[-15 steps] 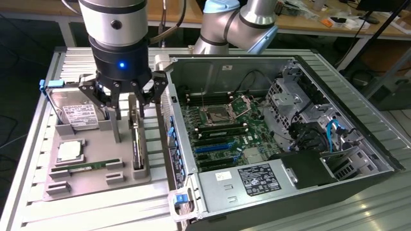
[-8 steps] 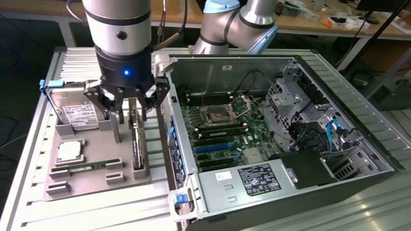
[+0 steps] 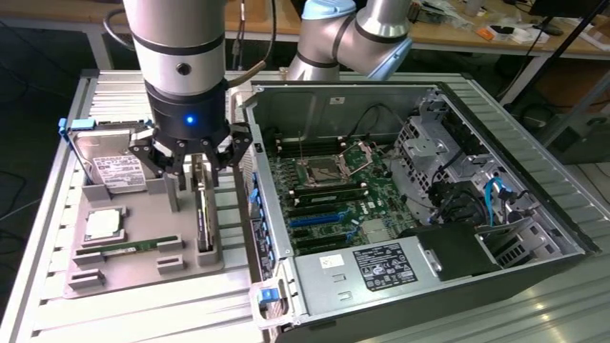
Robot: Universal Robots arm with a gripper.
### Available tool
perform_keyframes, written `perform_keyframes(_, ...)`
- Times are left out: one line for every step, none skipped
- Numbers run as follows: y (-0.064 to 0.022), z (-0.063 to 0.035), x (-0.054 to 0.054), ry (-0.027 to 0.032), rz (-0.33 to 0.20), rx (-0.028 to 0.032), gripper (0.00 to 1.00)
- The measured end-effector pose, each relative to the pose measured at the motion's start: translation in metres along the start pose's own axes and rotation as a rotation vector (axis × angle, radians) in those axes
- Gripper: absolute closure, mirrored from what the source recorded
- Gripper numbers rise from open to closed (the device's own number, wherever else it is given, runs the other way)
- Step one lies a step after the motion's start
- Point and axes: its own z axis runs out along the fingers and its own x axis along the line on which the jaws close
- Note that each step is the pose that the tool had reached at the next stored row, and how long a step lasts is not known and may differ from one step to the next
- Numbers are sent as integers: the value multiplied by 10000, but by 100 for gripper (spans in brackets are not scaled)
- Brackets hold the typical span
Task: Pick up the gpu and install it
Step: 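Pick up the gpu and move the gpu toward the slot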
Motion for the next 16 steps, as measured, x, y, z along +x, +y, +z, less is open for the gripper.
perform_keyframes(-1,18,0,2,0,1,52)
perform_keyframes(-2,35,0,2,0,1,52)
perform_keyframes(-3,53,0,1,0,1,52)
perform_keyframes(-4,72,0,1,0,1,52)
perform_keyframes(-4,91,0,0,0,0,52)
perform_keyframes(-5,110,0,0,0,0,52)
perform_keyframes(-6,127,0,0,0,0,52)
perform_keyframes(-7,145,0,1,0,0,52)
perform_keyframes(-8,165,0,1,0,0,52)
perform_keyframes(-9,182,0,1,-1,1,52)
perform_keyframes(-10,201,0,1,0,1,52)
perform_keyframes(-11,219,0,0,-1,0,52)
perform_keyframes(-12,237,0,0,0,0,52)
perform_keyframes(-13,255,1,0,0,0,52)
perform_keyframes(-14,274,1,1,0,0,52)
perform_keyframes(-14,290,1,1,-1,0,52)
